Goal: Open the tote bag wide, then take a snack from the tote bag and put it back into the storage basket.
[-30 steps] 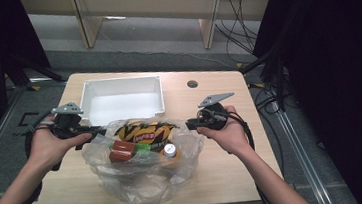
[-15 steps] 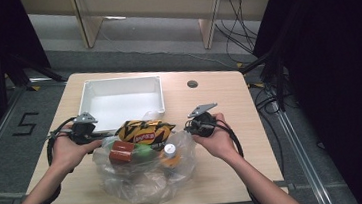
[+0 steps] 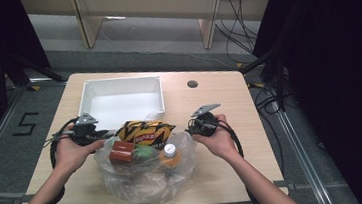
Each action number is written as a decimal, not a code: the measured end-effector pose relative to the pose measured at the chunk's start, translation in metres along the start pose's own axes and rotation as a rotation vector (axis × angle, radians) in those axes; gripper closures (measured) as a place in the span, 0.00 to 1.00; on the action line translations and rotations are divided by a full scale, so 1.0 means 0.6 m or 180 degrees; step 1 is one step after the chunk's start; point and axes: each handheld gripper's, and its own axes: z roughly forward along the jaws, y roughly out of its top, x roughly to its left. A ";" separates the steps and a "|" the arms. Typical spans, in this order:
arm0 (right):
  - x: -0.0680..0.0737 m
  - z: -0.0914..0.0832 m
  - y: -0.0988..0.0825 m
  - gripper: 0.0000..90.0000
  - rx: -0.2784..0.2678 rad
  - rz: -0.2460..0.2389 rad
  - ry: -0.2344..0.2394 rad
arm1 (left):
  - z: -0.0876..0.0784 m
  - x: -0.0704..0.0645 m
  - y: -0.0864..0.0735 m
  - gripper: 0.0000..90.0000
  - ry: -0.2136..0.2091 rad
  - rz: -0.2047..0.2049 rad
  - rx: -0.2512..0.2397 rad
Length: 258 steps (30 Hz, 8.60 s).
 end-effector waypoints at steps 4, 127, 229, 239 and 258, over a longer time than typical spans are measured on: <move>0.000 -0.045 0.006 0.77 -0.0300 -0.0008 -0.0032 | -0.051 0.001 0.009 0.58 0.0062 -0.0140 -0.0338; 0.113 -0.063 0.081 0.86 -0.0917 -0.1009 0.0485 | -0.135 -0.040 -0.128 0.43 0.0400 -0.0196 -0.0670; 0.121 -0.075 0.091 0.99 -0.1175 -0.1047 0.0661 | -0.141 -0.054 -0.109 0.51 0.0319 -0.0036 -0.0949; 0.125 -0.100 0.106 1.00 -0.1425 -0.1028 0.0670 | -0.139 -0.054 -0.109 0.51 0.0310 -0.0037 -0.0956; 0.126 -0.161 0.147 1.00 -0.1810 -0.0950 0.0691 | -0.131 -0.059 -0.111 0.51 0.0274 -0.0013 -0.0891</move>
